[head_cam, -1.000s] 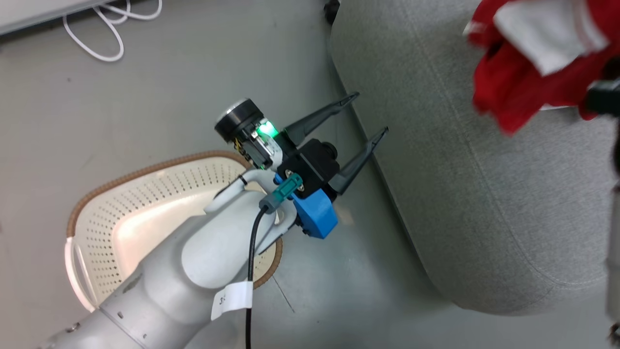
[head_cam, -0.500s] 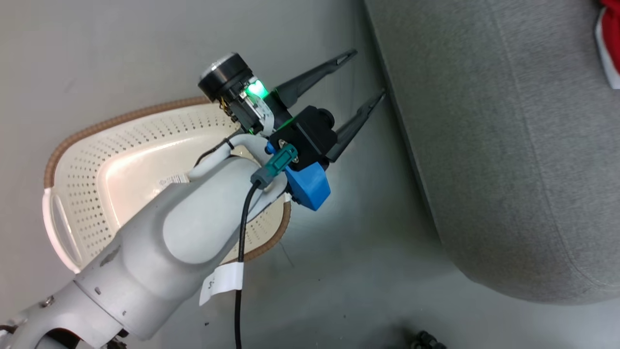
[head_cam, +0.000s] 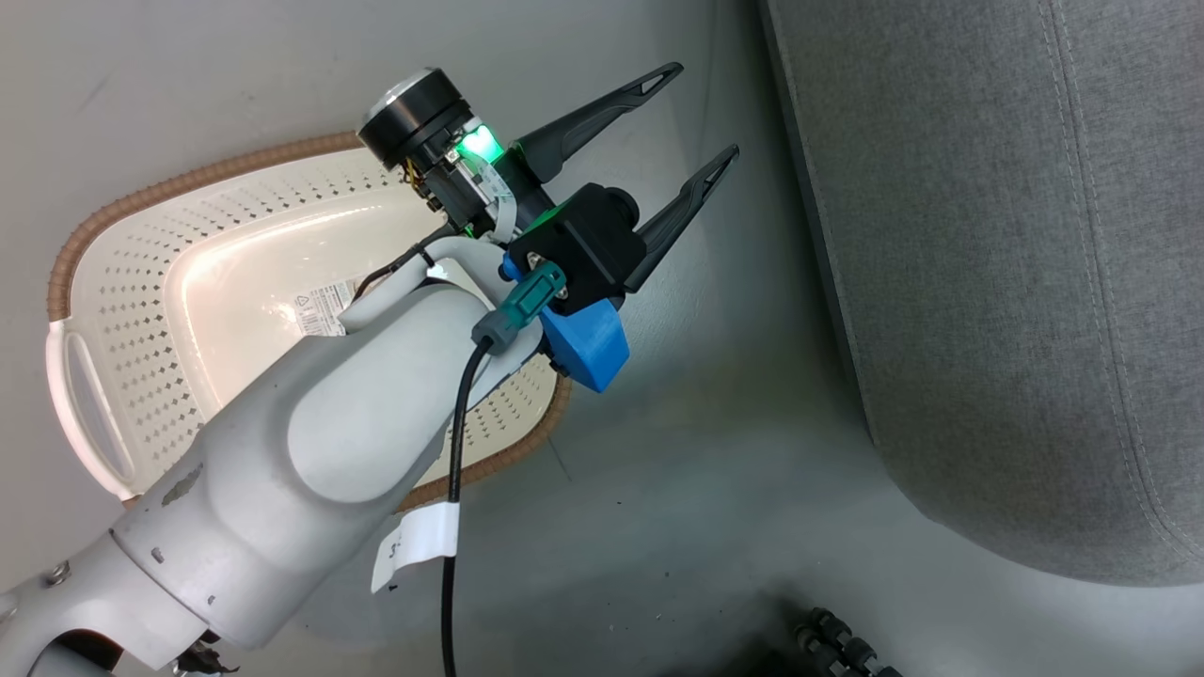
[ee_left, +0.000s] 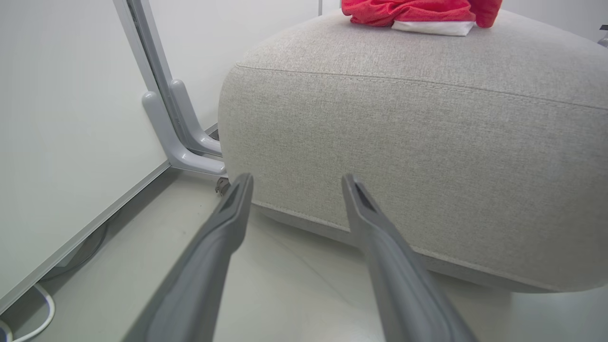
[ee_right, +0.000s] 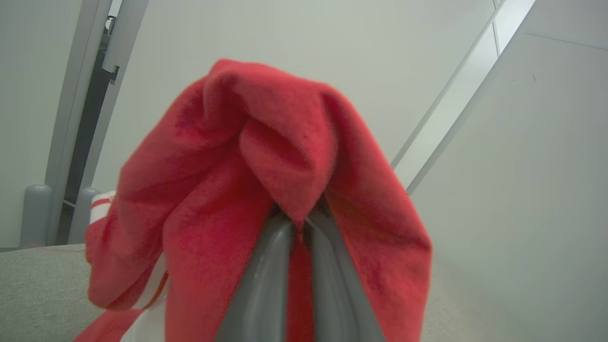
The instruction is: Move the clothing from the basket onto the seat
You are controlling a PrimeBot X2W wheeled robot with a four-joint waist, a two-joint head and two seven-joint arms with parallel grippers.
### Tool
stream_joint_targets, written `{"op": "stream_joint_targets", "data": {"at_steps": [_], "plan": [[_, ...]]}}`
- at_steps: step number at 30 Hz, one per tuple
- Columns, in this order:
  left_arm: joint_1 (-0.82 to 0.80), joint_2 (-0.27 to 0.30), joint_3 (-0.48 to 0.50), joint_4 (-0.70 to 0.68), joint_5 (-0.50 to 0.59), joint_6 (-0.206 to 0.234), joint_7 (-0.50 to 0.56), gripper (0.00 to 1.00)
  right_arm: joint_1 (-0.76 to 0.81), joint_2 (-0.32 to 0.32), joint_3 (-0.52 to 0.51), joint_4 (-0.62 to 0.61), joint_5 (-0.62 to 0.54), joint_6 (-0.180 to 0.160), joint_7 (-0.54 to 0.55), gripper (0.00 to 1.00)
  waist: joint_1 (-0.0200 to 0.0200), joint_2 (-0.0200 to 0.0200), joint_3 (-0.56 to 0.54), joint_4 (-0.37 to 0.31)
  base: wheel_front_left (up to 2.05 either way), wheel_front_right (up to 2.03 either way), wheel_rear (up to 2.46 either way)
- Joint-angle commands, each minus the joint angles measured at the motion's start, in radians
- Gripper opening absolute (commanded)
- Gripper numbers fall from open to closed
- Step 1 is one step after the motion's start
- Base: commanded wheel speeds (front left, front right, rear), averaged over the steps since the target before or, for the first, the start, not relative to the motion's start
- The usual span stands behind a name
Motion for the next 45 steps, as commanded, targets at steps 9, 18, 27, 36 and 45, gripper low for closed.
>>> {"op": "stream_joint_targets", "data": {"at_steps": [9,18,27,36,45], "plan": [[-0.011,0.020,-0.005,-0.026,-0.006,0.014,0.014,1.00,0.076,0.100,-0.034,0.096,-0.036,0.000,-0.001,0.00,-0.0001,-0.0001,0.013,0.002,0.00,0.00,0.00],[-0.008,0.030,-0.011,-0.029,-0.014,0.020,0.014,1.00,0.068,0.103,-0.038,0.146,-0.024,0.000,-0.001,0.58,-0.0001,-0.0001,0.005,-0.001,0.00,0.00,0.00],[0.022,0.008,-0.011,0.000,-0.036,0.032,-0.019,1.00,0.203,0.160,-0.030,0.047,-0.019,0.000,-0.001,1.00,-0.0001,-0.0001,-0.082,-0.003,0.00,0.00,0.00],[0.108,-0.023,0.036,0.048,-0.087,0.063,-0.056,1.00,0.367,0.219,0.057,-0.110,-0.016,0.000,-0.001,1.00,-0.0001,-0.0001,-0.249,0.018,0.00,0.00,0.00],[0.240,-0.035,0.209,-0.007,-0.121,0.121,-0.059,1.00,0.481,0.245,0.203,-0.225,0.002,0.000,-0.001,1.00,-0.0001,-0.0001,-0.411,0.085,0.00,0.00,0.00]]}}
